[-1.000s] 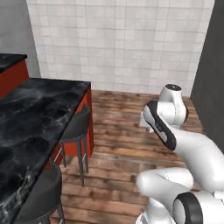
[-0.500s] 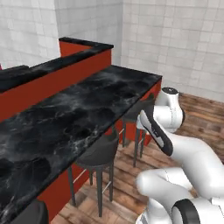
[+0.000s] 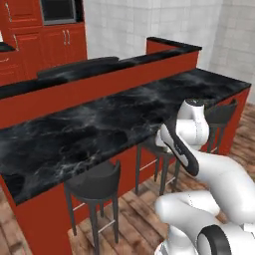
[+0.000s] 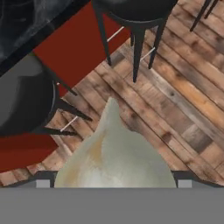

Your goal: Retrieve the bottle and the shaker from the cabinet and place them next to the mixing bowl on the counter. Then add garlic from the fridge to the mixing bowl.

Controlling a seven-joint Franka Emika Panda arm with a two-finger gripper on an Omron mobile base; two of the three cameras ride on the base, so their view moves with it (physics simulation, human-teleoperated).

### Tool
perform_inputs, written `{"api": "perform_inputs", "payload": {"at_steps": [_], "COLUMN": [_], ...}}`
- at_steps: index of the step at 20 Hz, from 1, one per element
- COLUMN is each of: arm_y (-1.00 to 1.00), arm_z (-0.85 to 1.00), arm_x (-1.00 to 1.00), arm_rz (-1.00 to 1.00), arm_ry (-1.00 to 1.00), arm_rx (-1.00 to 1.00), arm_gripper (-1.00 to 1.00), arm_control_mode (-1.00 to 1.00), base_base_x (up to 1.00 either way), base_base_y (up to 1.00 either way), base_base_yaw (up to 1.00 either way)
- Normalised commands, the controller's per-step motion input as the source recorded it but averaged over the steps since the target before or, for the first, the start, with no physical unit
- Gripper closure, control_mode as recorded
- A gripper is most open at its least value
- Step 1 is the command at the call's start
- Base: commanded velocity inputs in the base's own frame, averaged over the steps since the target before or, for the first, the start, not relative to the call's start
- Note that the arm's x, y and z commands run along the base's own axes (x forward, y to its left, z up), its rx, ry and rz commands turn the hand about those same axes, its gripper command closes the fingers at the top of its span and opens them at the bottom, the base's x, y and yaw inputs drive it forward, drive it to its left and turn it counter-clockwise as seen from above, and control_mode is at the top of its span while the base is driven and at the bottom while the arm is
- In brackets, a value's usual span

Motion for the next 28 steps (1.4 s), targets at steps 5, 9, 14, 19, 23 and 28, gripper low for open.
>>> {"api": "perform_inputs", "payload": {"at_steps": [5, 9, 14, 19, 23, 28], "arm_y": [0.0, 0.0, 0.0, 0.0, 0.0, 0.0], "arm_z": [0.0, 0.0, 0.0, 0.0, 0.0, 0.0], "arm_x": [0.0, 0.0, 0.0, 0.0, 0.0, 0.0], "arm_rz": [0.0, 0.0, 0.0, 0.0, 0.0, 0.0], "arm_ry": [0.0, 0.0, 0.0, 0.0, 0.0, 0.0], "arm_rx": [0.0, 0.0, 0.0, 0.0, 0.0, 0.0], "arm_gripper": [1.0, 1.0, 1.0, 1.0, 1.0, 1.0], "arm_control_mode": [1.0, 1.0, 1.0, 1.0, 1.0, 1.0], "base_base_x": [-0.4, -0.13, 0.05, 0.34, 0.7, 0.88], "base_base_y": [1.0, 1.0, 1.0, 1.0, 1.0, 0.52], "base_base_yaw": [0.41, 0.28, 0.22, 0.29, 0.42, 0.24]}}
